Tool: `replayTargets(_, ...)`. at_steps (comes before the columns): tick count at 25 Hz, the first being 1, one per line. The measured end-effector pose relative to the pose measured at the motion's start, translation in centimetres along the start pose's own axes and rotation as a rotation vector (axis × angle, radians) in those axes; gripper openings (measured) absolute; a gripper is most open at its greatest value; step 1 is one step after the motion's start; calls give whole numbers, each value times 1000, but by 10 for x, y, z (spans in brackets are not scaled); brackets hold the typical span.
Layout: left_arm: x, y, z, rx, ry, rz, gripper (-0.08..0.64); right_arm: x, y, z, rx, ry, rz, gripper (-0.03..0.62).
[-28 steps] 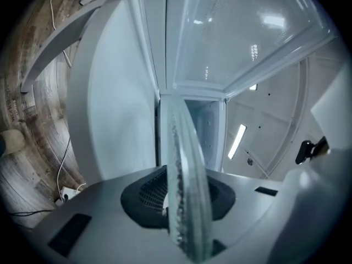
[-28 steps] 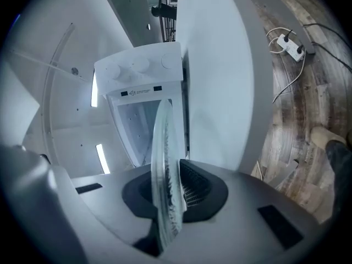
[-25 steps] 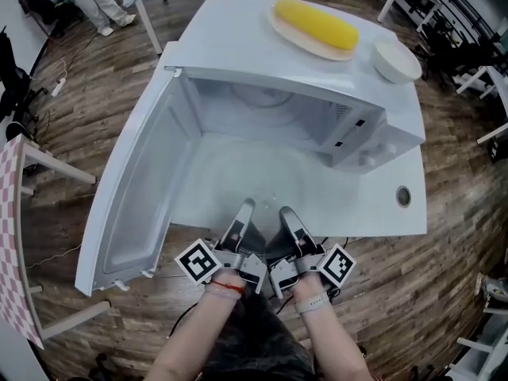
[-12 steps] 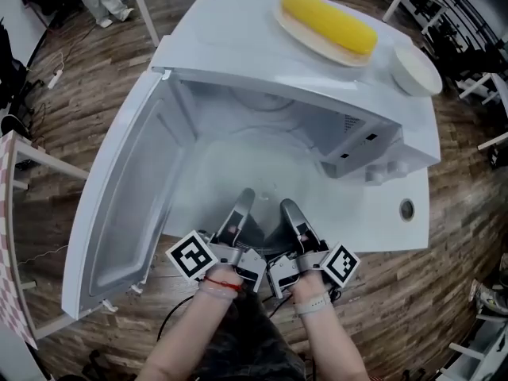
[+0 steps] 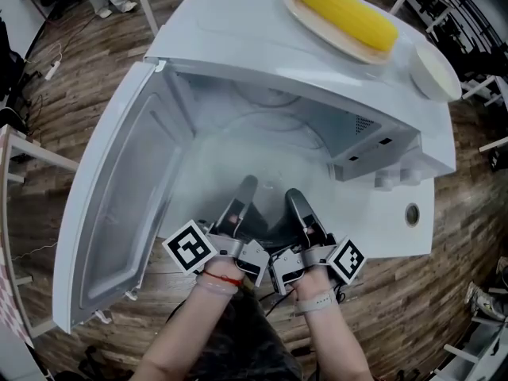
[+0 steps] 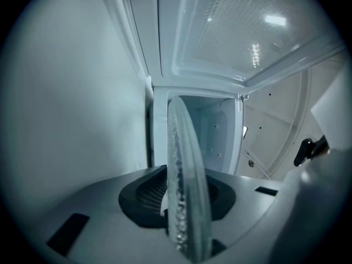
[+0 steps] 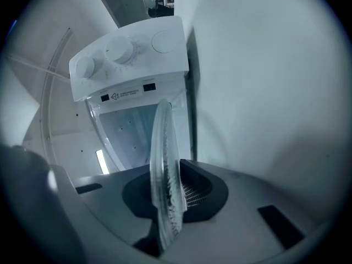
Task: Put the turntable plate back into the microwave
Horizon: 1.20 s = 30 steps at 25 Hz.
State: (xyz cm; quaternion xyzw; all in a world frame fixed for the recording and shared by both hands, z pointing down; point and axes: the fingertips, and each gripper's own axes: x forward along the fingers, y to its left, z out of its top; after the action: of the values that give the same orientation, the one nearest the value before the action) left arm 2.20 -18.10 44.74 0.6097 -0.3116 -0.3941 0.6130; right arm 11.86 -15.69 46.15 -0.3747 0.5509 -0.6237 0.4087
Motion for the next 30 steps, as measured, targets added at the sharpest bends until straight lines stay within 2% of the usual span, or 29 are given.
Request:
replayTargets(10,9,-6,8,63,72,-18,93,20,0,1,-27,12,32,41)
replayTargets(18,12,-3,9,33,92,-20,137,36,-1,11,-61,-5,21,41)
replayTargets(24,12,0,8,19,103,0,138,44,-1,16,-64,-14,22,41)
replayTargets(30,9,0,-1,-2,152,16,138,46,-1,15,-64,-11,18,41)
